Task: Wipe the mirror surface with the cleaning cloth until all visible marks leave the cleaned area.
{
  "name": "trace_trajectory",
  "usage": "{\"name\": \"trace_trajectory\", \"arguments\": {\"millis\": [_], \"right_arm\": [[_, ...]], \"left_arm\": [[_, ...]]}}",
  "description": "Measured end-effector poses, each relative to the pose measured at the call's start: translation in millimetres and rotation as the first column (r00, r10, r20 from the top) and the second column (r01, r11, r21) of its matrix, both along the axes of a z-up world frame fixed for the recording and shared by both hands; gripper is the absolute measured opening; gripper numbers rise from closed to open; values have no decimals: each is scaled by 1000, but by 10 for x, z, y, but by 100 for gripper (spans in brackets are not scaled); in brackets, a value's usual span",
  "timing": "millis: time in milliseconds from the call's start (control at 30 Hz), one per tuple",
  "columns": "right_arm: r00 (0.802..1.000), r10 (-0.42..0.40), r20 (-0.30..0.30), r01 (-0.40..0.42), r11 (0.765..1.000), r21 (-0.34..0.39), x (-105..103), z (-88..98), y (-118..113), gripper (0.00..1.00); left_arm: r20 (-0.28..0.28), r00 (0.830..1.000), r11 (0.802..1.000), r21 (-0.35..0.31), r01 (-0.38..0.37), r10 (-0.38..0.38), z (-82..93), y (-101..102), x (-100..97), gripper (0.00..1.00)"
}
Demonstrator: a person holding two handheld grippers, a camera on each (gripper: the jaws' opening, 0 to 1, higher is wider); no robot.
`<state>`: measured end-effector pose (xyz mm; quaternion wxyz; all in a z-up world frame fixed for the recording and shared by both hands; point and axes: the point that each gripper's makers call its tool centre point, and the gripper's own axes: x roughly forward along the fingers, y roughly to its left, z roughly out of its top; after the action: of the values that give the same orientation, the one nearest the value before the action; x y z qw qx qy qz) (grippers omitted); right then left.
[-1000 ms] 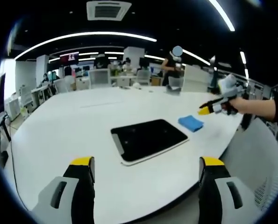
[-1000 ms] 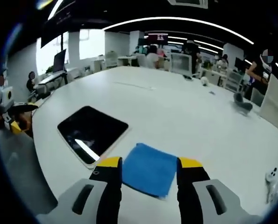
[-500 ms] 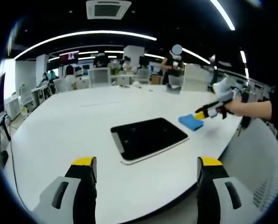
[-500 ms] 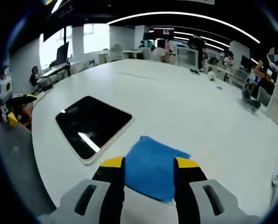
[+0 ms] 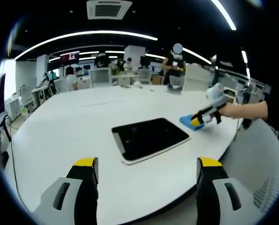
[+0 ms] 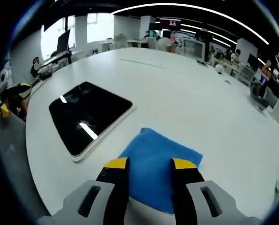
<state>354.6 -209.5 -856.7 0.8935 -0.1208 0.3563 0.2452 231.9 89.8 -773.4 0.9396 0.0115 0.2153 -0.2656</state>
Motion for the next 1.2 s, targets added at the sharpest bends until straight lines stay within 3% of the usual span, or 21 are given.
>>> {"name": "trace_trajectory", "arguments": {"millis": [67, 267, 333, 400, 533, 700, 833, 933, 1000, 1200], "right_arm": [[1000, -23, -5, 23, 999, 34, 0, 1, -8, 29], [999, -33, 5, 33, 999, 35, 3, 8, -2, 25], [999, -38, 9, 38, 999, 35, 5, 12, -3, 19], [1000, -17, 12, 16, 1000, 26, -15, 11, 25, 6], [1000, -4, 11, 4, 1000, 9, -14, 16, 54, 4], [997, 77, 31, -73, 993, -93, -20, 31, 81, 2], [993, 108, 40, -103, 988, -112, -6, 82, 152, 2], [996, 88, 33, -86, 995, -45, 60, 189, 271, 1], [996, 69, 61, -71, 997, 23, 158, 362, 412, 1], [990, 110, 92, -113, 993, 27, 365, 640, 719, 1]], "left_arm": [[-1, 1000, 1000, -2, 2, -2, 1, -5, 3, 85], [-13, 1000, 1000, 5, 14, -14, -23, -17, -11, 83], [-5, 1000, 1000, 0, -2, 2, -7, 8, 0, 82], [-9, 1000, 1000, 3, 2, -2, -12, 6, -3, 82], [-2, 1000, 1000, -3, -1, 1, 2, 11, 1, 82], [-4, 1000, 1000, 0, -1, 1, 1, 13, -5, 83], [-4, 1000, 1000, 2, -7, 7, 2, 21, -2, 85], [-2, 1000, 1000, 1, 10, -10, 5, -8, -9, 91], [2, 1000, 1000, 7, 12, -12, 6, -5, -9, 93], [7, 1000, 1000, 0, 10, -10, 19, -1, -4, 99]]}}
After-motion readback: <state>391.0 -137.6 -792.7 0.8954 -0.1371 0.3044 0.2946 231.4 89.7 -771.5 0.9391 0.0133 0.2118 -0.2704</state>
